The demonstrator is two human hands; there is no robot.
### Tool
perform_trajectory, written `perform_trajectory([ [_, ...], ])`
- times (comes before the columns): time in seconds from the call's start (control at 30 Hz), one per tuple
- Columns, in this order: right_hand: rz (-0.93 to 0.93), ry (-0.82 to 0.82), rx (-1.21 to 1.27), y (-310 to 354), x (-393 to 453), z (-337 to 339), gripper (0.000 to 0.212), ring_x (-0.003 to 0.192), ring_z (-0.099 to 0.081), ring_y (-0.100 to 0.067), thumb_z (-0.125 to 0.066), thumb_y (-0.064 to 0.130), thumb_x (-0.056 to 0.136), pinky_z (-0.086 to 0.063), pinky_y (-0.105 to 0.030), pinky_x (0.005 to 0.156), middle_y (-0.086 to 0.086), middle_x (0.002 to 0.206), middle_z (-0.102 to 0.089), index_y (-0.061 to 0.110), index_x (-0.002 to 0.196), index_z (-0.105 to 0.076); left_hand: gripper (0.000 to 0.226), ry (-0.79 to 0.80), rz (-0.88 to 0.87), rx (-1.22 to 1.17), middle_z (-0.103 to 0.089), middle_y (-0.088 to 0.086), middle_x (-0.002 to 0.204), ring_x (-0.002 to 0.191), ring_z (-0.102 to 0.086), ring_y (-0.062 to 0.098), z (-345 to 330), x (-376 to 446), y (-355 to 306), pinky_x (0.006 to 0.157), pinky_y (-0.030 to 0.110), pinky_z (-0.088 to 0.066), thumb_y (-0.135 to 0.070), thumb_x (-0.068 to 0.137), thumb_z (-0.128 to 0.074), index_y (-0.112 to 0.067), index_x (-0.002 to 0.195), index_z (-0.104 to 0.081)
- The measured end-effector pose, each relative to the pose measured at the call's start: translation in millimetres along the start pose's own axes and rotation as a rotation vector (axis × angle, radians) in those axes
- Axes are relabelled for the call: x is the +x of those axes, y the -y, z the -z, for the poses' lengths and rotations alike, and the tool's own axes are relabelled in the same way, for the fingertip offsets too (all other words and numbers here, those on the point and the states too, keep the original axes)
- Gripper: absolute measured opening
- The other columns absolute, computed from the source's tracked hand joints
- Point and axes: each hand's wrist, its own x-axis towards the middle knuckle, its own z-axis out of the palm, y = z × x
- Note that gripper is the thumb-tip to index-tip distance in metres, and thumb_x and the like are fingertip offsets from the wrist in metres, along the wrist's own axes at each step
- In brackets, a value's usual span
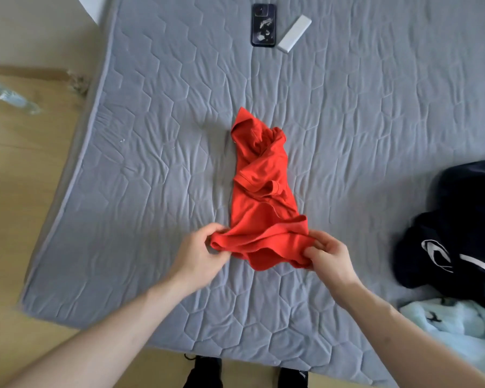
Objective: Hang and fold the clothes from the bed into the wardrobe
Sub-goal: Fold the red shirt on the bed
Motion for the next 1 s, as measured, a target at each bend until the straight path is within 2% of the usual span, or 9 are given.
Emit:
perform_trajectory([
  [0.13, 0.166, -0.037, -0.104, 59.1, 31.6, -8.5, 0.033, 0.086, -0.073, -0.020, -0.079, 0.013, 0.090, -0.058, -0.034, 0.076, -0.011, 0.104, -0.078, 0.004, 0.121, -0.070, 0.020, -0.108, -0.049, 0.024, -0.069, -0.006, 0.062, 0.061, -0.066, 0.006, 21.6, 69.6, -30.4, 0.065, 0.030, -0.052, -0.030, 0.084, -0.077, -0.016, 0.076, -0.066],
  [0.33, 0.216, -0.040, 0.072, 157.6, 94.5, -30.5, 0.010, 0.059, -0.072, -0.013, -0.068, 0.028, 0.099, -0.053, -0.024, 0.047, 0.003, 0.073, -0.075, 0.022, 0.105, -0.071, 0.010, -0.198, -0.041, -0.065, -0.072, -0.007, 0.063, 0.053, -0.068, 0.011, 41.4, 190.1, -92.8, 0.059, 0.030, -0.051, -0.029, 0.093, -0.071, -0.025, 0.086, -0.067],
  [0.43, 0.160, -0.034, 0.077, 170.5, 124.5, -42.8, 0.047, 0.067, -0.073, -0.020, -0.067, 0.022, 0.096, -0.058, -0.032, 0.058, 0.000, 0.089, -0.074, 0.033, 0.136, -0.046, 0.044, -0.249, 0.094, 0.102, -0.077, -0.003, 0.101, 0.094, -0.074, 0.018, 41.8, 233.4, -99.1, 0.085, 0.037, -0.058, -0.033, 0.086, -0.075, -0.019, 0.124, -0.058],
  [0.5, 0.143, -0.069, -0.098, 152.4, 137.2, -49.8, 0.071, 0.086, -0.072, -0.029, -0.069, 0.017, 0.092, -0.060, -0.043, 0.079, -0.003, 0.107, -0.072, 0.026, 0.154, -0.035, 0.070, -0.263, 0.128, 0.352, -0.064, 0.003, 0.134, 0.124, -0.061, 0.024, 35.4, 248.3, -93.3, 0.106, 0.036, -0.047, -0.035, 0.082, -0.076, -0.016, 0.141, -0.046],
  [0.57, 0.110, -0.105, -0.310, 117.7, 137.8, -52.3, 0.083, 0.115, -0.067, -0.032, -0.074, 0.022, 0.088, -0.052, -0.048, 0.104, -0.007, 0.133, -0.064, 0.019, 0.159, -0.031, 0.083, -0.205, 0.045, 0.501, -0.046, 0.006, 0.147, 0.134, -0.049, 0.027, 23.1, 256.2, -86.2, 0.112, 0.036, -0.039, -0.039, 0.077, -0.078, -0.017, 0.148, -0.039],
  [0.7, -0.062, -0.303, -0.398, 39.0, 122.5, -52.5, 0.095, 0.137, -0.047, -0.035, -0.085, 0.044, 0.076, -0.037, -0.044, 0.117, -0.013, 0.148, -0.046, 0.017, 0.153, -0.037, 0.113, -0.034, -0.119, 0.674, -0.021, 0.000, 0.162, 0.149, -0.025, 0.028, 0.4, 282.4, -79.1, 0.123, 0.038, -0.027, -0.055, 0.065, -0.085, -0.027, 0.158, -0.027],
  [0.87, -0.184, -0.329, -0.045, -12.1, 119.4, -70.8, 0.085, 0.122, -0.057, -0.030, -0.093, 0.042, 0.070, -0.045, -0.045, 0.110, -0.011, 0.132, -0.054, 0.010, 0.133, -0.046, 0.153, 0.279, -0.099, 0.863, 0.003, -0.001, 0.172, 0.159, -0.002, 0.018, -23.1, 322.7, -75.6, 0.129, 0.038, -0.011, -0.072, 0.050, -0.088, -0.028, 0.163, 0.005],
  [0.93, -0.182, -0.331, 0.053, -17.3, 125.0, -70.5, 0.072, 0.099, -0.064, -0.021, -0.095, 0.036, 0.071, -0.054, -0.037, 0.095, -0.004, 0.109, -0.061, 0.012, 0.121, -0.049, 0.160, 0.362, -0.039, 0.889, -0.004, 0.002, 0.172, 0.158, -0.008, 0.018, -29.9, 332.5, -70.7, 0.128, 0.037, -0.014, -0.074, 0.045, -0.089, -0.026, 0.163, 0.009],
  [1.0, -0.190, -0.310, 0.179, -19.5, 131.4, -65.2, 0.063, 0.079, -0.062, -0.015, -0.093, 0.028, 0.075, -0.056, -0.034, 0.085, 0.000, 0.090, -0.062, 0.013, 0.120, -0.051, 0.151, 0.344, 0.026, 0.843, -0.026, 0.004, 0.167, 0.151, -0.031, 0.022, -32.4, 337.8, -63.4, 0.123, 0.035, -0.028, -0.067, 0.047, -0.092, -0.023, 0.163, -0.006],
])
